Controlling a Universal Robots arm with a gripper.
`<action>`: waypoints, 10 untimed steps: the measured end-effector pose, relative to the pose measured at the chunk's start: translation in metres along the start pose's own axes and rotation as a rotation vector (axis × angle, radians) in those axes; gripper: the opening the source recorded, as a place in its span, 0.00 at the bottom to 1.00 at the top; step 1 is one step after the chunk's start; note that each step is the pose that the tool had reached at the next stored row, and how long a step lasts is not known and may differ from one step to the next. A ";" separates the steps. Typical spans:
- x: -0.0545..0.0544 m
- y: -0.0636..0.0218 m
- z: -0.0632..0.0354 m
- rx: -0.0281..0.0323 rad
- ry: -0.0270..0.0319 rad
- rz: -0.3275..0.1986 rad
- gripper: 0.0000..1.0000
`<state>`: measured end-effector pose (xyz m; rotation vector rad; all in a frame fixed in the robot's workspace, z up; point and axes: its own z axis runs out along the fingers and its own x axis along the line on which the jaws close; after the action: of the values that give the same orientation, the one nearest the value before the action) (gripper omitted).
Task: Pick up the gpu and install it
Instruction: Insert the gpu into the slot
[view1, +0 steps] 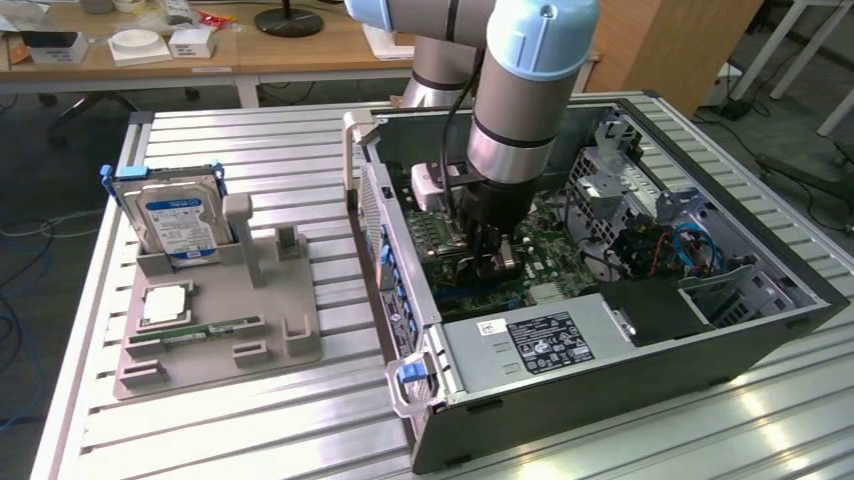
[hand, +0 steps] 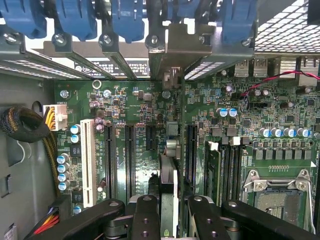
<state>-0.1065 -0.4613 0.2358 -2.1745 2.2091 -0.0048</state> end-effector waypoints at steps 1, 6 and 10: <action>0.000 0.0000 0.0001 0.0000 0.0001 0.000 0.27; 0.000 0.0001 0.0024 -0.0001 0.0004 0.000 0.27; 0.000 0.0002 0.0045 0.0000 0.0006 0.000 0.27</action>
<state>-0.1065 -0.4613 0.2313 -2.1748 2.2094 -0.0055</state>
